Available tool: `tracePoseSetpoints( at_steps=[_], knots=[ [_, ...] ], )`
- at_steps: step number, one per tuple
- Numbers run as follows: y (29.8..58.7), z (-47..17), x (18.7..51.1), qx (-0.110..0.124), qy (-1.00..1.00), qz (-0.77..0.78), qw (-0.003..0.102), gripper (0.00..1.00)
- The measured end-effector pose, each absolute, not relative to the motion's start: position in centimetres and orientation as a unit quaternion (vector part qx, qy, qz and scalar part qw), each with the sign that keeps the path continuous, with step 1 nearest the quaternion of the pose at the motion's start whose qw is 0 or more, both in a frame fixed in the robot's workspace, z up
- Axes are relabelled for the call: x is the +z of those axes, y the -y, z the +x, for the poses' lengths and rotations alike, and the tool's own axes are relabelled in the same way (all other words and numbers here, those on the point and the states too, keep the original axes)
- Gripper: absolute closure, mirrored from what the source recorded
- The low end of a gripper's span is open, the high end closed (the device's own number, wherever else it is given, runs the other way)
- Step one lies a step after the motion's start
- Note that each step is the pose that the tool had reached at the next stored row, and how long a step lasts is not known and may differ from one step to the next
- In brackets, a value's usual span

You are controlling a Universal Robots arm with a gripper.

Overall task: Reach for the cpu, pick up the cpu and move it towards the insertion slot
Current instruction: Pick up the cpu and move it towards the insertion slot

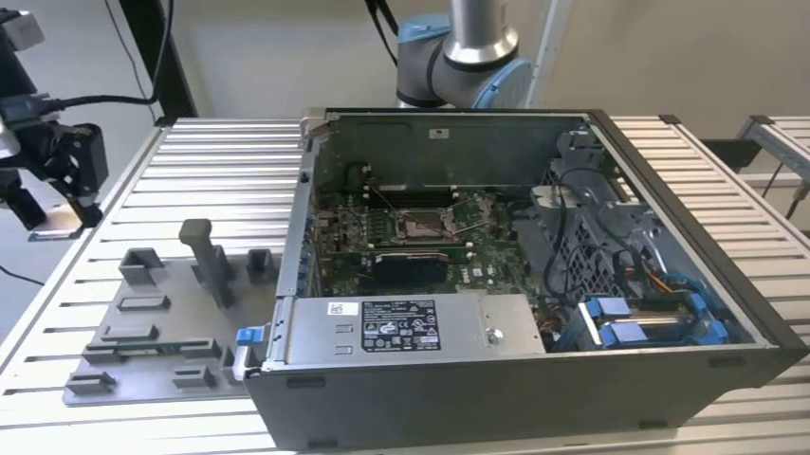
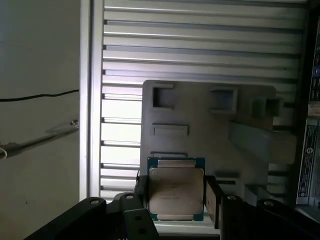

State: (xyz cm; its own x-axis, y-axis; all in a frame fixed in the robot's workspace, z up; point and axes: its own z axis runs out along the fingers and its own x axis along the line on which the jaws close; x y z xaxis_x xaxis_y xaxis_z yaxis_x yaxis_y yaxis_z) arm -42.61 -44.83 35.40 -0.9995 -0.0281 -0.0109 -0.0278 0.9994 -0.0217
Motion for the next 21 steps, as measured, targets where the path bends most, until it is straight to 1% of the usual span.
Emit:
tracePoseSetpoints(
  at_steps=[5, 15, 21],
  knots=[
    [44.8, -42.6, 37.4, -0.011, -1.0, -0.014, 0.006, 1.0],
    [44.8, -42.3, 37.4, -0.009, -1.0, -0.014, 0.006, 1.0],
    [44.8, -39.8, 37.4, -0.009, -1.0, -0.014, 0.006, 1.0]
  ],
)
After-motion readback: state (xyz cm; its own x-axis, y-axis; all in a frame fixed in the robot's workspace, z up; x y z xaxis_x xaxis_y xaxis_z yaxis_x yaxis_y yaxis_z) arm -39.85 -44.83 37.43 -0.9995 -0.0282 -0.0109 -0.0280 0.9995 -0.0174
